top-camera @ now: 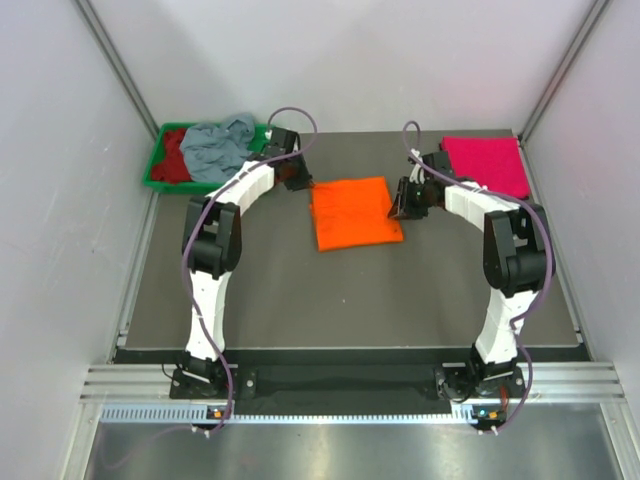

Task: Fold and stack the t-shirts
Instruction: Fold the tshirt

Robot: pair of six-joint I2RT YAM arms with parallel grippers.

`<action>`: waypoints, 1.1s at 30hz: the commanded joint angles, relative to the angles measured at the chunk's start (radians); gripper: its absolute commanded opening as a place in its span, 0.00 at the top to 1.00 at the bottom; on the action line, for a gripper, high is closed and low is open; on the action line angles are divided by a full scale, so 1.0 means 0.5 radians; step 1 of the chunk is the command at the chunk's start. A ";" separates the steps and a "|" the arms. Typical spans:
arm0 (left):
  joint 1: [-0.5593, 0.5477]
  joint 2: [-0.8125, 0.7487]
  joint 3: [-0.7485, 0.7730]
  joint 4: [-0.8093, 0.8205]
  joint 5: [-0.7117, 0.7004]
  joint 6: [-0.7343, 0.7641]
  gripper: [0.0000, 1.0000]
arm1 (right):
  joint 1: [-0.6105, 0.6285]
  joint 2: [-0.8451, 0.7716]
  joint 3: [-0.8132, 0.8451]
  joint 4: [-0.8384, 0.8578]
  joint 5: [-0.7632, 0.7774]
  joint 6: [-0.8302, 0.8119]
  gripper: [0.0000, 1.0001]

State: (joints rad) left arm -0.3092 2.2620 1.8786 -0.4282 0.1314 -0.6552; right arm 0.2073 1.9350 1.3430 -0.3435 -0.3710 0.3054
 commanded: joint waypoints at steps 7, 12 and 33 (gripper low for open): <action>0.075 -0.002 0.041 -0.076 -0.211 0.086 1.00 | 0.015 -0.041 -0.041 0.141 -0.077 -0.052 0.69; 0.085 0.023 0.188 -0.205 -0.308 0.129 0.72 | 0.015 -0.044 -0.029 0.116 -0.117 -0.080 0.67; -0.250 -0.665 -0.836 -0.061 0.019 0.224 0.57 | 0.006 0.081 0.253 -0.181 -0.231 -0.347 0.54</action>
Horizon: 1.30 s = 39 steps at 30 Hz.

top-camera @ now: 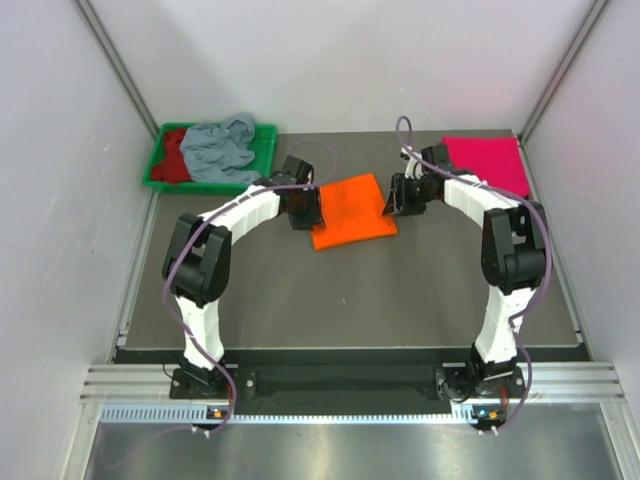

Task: Fold and stack the t-shirts
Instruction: Fold the tshirt

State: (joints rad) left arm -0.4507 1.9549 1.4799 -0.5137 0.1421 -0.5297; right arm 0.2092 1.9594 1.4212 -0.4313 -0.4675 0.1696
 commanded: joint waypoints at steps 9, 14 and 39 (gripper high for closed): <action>0.033 0.054 -0.223 0.180 -0.060 -0.091 0.61 | -0.032 0.155 0.124 -0.067 -0.084 -0.134 0.51; 0.036 0.033 -0.328 0.300 -0.005 -0.076 0.62 | -0.032 0.162 0.081 -0.049 -0.145 -0.115 0.51; 0.064 -0.382 -0.527 -0.218 -0.066 0.071 1.00 | 0.121 -0.817 -1.416 0.685 0.005 0.498 0.89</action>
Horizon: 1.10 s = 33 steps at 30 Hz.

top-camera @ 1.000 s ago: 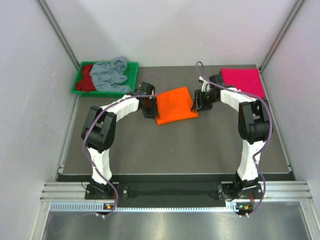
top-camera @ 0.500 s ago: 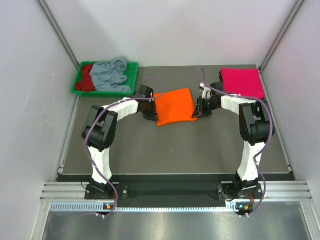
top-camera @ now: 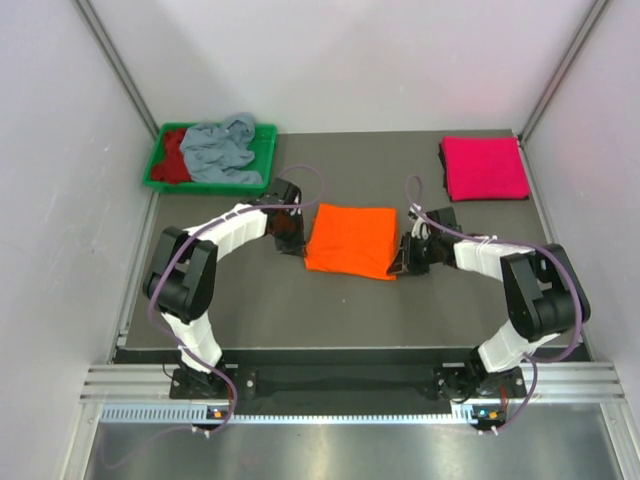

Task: Fold and stack the t-shirts
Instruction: Fold the tshirt

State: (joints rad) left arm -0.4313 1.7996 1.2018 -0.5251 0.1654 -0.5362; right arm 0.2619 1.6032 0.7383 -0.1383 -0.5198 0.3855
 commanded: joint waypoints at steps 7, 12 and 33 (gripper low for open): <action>0.028 -0.040 0.244 -0.352 0.074 0.127 0.66 | 0.016 -0.227 0.023 -0.091 0.223 0.060 0.61; 0.025 -0.043 0.360 -0.349 0.056 0.130 0.65 | 0.016 -0.338 0.079 -0.278 0.343 0.054 0.60; 0.034 0.423 0.314 0.182 0.191 0.032 0.66 | -0.002 0.404 0.622 -0.002 0.042 -0.041 0.85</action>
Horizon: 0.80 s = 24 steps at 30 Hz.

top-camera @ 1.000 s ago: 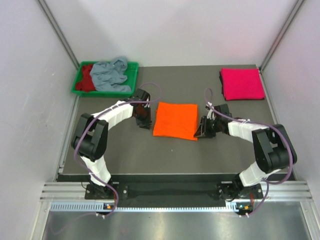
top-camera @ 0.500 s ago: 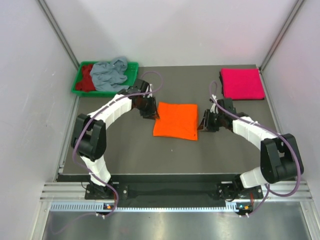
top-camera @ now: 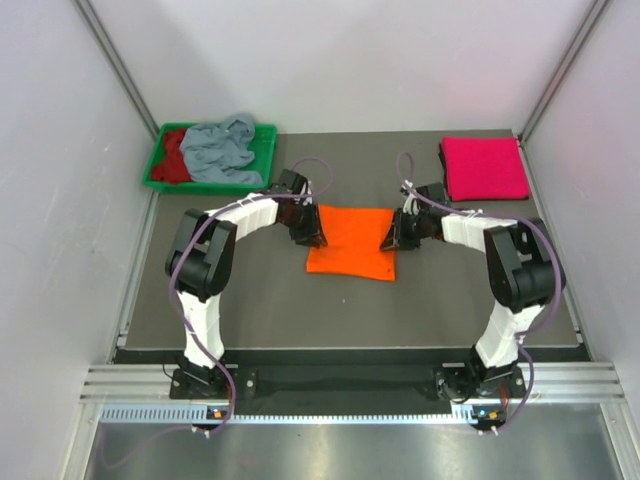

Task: Fold and stack the t-shirts
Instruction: Fold the tshirt

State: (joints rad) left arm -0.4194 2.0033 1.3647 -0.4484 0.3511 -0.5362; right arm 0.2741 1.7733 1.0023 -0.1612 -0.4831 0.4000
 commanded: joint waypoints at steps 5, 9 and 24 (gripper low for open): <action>0.014 -0.052 0.151 -0.127 -0.218 0.072 0.63 | -0.008 -0.043 0.173 -0.067 0.012 -0.048 0.85; 0.029 -0.058 0.338 -0.186 -0.172 0.054 0.63 | 0.068 -0.166 0.259 -0.110 -0.012 0.025 0.85; 0.096 0.429 0.612 -0.168 -0.141 0.069 0.65 | 0.332 0.242 0.100 0.482 -0.411 0.283 0.84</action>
State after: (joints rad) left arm -0.3866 2.1876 1.6466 -0.5072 0.3382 -0.5320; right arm 0.4419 1.8317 1.0893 0.0162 -0.6716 0.5407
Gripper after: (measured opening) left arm 0.348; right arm 0.159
